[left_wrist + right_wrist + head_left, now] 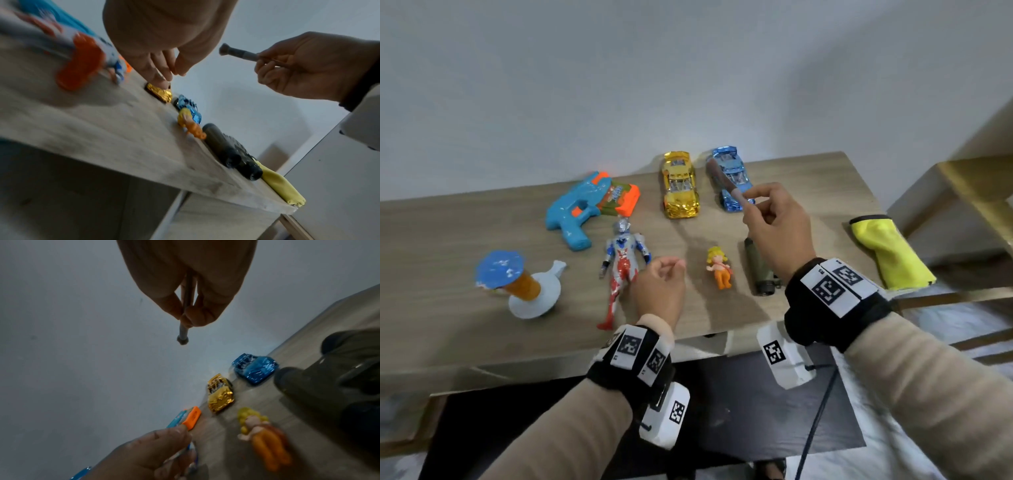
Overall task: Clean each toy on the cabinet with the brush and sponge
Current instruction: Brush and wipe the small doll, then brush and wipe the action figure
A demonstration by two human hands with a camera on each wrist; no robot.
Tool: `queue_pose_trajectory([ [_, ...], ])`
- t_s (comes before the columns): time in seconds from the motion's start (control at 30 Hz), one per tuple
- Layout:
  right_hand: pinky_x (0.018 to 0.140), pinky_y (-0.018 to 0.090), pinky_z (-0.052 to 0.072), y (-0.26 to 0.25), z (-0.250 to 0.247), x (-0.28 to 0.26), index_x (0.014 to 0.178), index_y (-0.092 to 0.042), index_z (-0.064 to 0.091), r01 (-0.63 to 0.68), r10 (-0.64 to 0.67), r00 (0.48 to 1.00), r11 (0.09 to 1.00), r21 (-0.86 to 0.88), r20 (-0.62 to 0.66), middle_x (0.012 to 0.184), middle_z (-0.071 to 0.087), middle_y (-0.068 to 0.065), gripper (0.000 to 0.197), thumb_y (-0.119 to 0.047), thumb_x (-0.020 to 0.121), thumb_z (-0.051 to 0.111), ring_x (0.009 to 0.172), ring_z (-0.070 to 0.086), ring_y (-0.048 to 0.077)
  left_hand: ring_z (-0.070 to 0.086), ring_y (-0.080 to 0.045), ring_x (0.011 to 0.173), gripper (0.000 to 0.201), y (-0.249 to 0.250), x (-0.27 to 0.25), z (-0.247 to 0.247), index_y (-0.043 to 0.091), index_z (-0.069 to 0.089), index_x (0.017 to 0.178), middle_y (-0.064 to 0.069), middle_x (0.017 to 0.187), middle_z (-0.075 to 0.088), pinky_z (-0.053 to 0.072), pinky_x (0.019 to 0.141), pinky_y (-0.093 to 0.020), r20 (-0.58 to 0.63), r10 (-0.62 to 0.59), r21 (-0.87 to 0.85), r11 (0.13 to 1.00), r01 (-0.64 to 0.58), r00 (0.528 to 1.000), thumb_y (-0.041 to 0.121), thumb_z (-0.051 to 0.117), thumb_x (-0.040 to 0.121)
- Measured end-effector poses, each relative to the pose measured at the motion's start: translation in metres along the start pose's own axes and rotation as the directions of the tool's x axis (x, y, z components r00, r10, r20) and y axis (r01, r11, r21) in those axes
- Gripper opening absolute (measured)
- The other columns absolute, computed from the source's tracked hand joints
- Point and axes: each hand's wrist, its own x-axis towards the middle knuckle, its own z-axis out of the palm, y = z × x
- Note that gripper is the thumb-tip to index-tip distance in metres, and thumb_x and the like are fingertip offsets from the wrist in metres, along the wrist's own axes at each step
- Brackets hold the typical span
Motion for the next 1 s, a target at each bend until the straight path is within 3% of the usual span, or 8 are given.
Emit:
queue_pose_trajectory([
  [0.1,0.065,0.037,0.050,-0.014,0.029,-0.014,0.085,-0.029,0.055,0.002,-0.002,1.000,1.000,0.010,0.020,0.073,0.065,0.010,0.005,-0.025,0.087,0.057,0.062,0.057,0.020,0.055,-0.005,0.077,0.011,-0.006,0.016,-0.039,0.020,0.065,0.098,0.007,0.094,0.064,0.035,0.051,-0.007,-0.043,0.038,0.058,0.998,-0.035,0.998,0.027,0.060,0.091],
  [0.2,0.058,0.030,0.046,-0.024,0.053,-0.028,0.090,-0.023,0.057,-0.030,0.029,0.999,0.999,0.026,0.046,0.075,0.065,0.012,0.003,-0.025,0.088,0.057,0.059,0.055,0.017,0.059,-0.007,0.089,0.016,-0.024,0.041,-0.074,0.021,0.063,0.104,0.005,0.103,0.067,0.041,0.067,-0.010,-0.073,0.026,0.118,0.993,-0.018,0.997,0.028,0.061,0.089],
  [0.27,0.056,0.030,0.045,-0.026,0.066,-0.035,0.091,-0.022,0.057,-0.059,0.057,0.996,0.998,0.034,0.062,0.074,0.063,0.012,0.006,-0.027,0.087,0.057,0.059,0.054,0.018,0.062,-0.015,0.100,0.026,-0.038,0.058,-0.087,0.024,0.061,0.108,0.002,0.111,0.067,0.049,0.086,-0.026,-0.038,0.020,0.196,0.980,-0.013,0.999,0.033,0.065,0.084],
  [0.5,0.054,0.032,0.049,-0.030,0.079,-0.046,0.086,-0.030,0.056,-0.111,0.112,0.992,0.993,-0.033,0.060,0.079,0.067,0.013,0.006,-0.024,0.087,0.056,0.061,0.056,0.017,0.057,-0.024,0.113,0.066,-0.054,0.081,-0.091,0.025,0.047,0.127,-0.001,0.127,0.057,0.048,0.095,-0.041,0.159,-0.104,0.378,0.925,0.037,0.982,0.042,0.076,0.070],
  [0.63,0.055,0.036,0.053,-0.031,0.079,-0.048,0.084,-0.034,0.055,-0.140,0.142,0.988,0.990,-0.031,0.061,0.075,0.065,0.010,0.015,-0.020,0.088,0.055,0.062,0.057,0.017,0.061,-0.021,0.106,0.066,-0.059,0.083,-0.089,0.029,0.045,0.126,0.003,0.121,0.060,0.050,0.090,-0.039,0.188,-0.096,0.433,0.901,0.005,0.978,0.041,0.076,0.069],
  [0.77,0.047,0.026,0.043,-0.030,0.079,-0.051,0.084,-0.033,0.055,-0.164,0.164,0.984,0.986,-0.007,0.069,0.069,0.062,0.004,0.015,-0.019,0.089,0.055,0.053,0.054,0.011,0.064,-0.017,0.099,0.062,-0.057,0.081,-0.089,0.035,0.043,0.125,0.007,0.109,0.068,0.052,0.088,-0.041,0.221,-0.098,0.405,0.914,0.000,0.970,0.038,0.073,0.071],
  [0.9,0.045,0.019,0.040,-0.031,0.079,-0.054,0.084,-0.031,0.057,-0.178,0.175,0.981,0.984,0.030,0.080,0.067,0.058,0.001,0.015,-0.018,0.089,0.054,0.052,0.052,0.010,0.061,-0.020,0.102,0.064,-0.048,0.079,-0.091,0.038,0.040,0.131,0.007,0.114,0.059,0.051,0.089,-0.042,0.232,-0.102,0.389,0.921,0.004,0.967,0.033,0.069,0.075],
  [1.0,0.047,0.021,0.041,-0.032,0.077,-0.056,0.084,-0.029,0.060,-0.165,0.161,0.984,0.985,0.045,0.080,0.066,0.058,0.001,0.012,-0.019,0.088,0.055,0.054,0.052,0.011,0.061,-0.018,0.099,0.063,-0.046,0.075,-0.093,0.037,0.040,0.133,0.009,0.110,0.060,0.050,0.091,-0.041,0.262,-0.123,0.315,0.948,0.036,0.957,0.028,0.068,0.077],
])
